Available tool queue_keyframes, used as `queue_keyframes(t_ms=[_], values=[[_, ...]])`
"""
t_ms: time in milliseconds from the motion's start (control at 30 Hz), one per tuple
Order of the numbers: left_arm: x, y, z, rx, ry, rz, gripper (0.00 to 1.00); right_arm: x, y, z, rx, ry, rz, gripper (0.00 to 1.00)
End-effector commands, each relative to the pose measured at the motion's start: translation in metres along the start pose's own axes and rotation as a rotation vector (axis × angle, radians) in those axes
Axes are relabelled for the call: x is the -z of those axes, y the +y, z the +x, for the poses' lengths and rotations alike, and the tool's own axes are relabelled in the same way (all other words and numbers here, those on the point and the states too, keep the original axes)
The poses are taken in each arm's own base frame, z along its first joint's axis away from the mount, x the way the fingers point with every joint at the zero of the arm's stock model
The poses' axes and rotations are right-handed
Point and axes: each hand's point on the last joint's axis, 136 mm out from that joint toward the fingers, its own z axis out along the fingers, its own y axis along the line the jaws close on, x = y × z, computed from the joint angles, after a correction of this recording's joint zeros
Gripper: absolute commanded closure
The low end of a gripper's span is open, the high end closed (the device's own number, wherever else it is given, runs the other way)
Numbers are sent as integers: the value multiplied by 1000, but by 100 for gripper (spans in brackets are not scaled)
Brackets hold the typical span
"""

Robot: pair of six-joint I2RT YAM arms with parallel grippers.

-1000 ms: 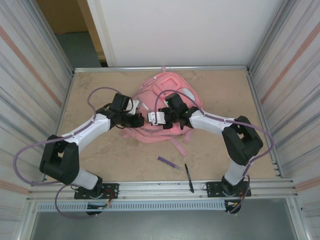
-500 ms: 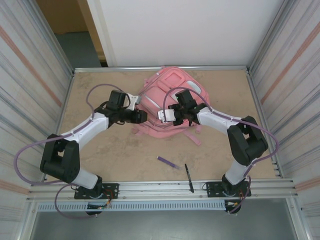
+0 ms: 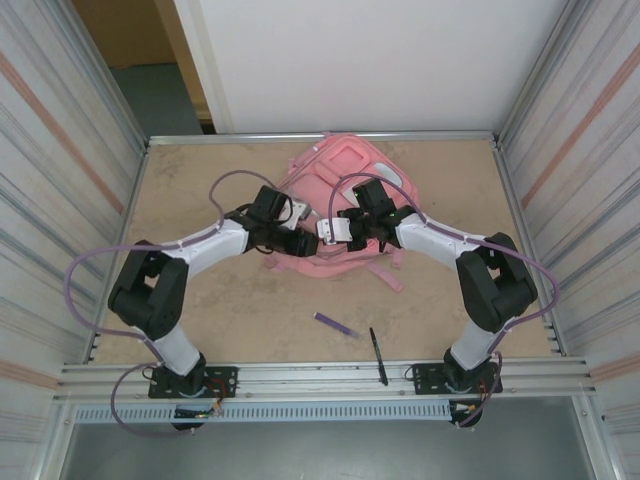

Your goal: Pack the student bag

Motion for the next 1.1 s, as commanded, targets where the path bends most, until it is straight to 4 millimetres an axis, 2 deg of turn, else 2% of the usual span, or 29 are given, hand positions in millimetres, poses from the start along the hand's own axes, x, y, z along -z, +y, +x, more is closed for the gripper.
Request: queue_keyframes(t_ms=[0, 133, 267, 367, 467, 500, 567, 667, 800, 833, 900, 1033, 1067], values=[[-1, -6, -15, -46, -17, -6, 53, 16, 0, -20, -29, -59, -17, 100], [-7, -12, -18, -72, -15, 29, 73, 18, -2, -20, -33, -62, -11, 100], [-10, -19, -15, -106, -15, 62, 78, 18, -2, -20, -37, -65, -9, 100], [-14, -23, -14, -139, -25, 100, 87, 18, -3, -21, -34, -66, 9, 100], [-18, -17, -13, -134, -16, 77, 94, 20, -6, -23, -32, -72, 30, 100], [-18, -14, -13, -134, -17, 57, 100, 21, -6, -22, -30, -71, 34, 100], [-14, -7, -14, -144, -31, 12, 100, 23, -6, -19, -27, -62, 38, 100], [3, 9, -21, -119, -89, -64, 100, 25, -4, -13, -19, -34, 43, 100], [33, 50, -31, -18, -191, -149, 100, 28, 0, -7, 32, 20, 58, 100], [37, 53, -33, -17, -196, -151, 100, 27, 0, -5, 41, 29, 66, 100], [39, 46, -35, -55, -193, -73, 100, 26, 0, 3, 58, 63, 73, 100], [31, 40, -35, -114, -192, -35, 100, 26, -1, 13, 54, 91, 85, 100], [29, 37, -37, -100, -199, -10, 100, 27, -3, 12, 38, 84, 95, 89]])
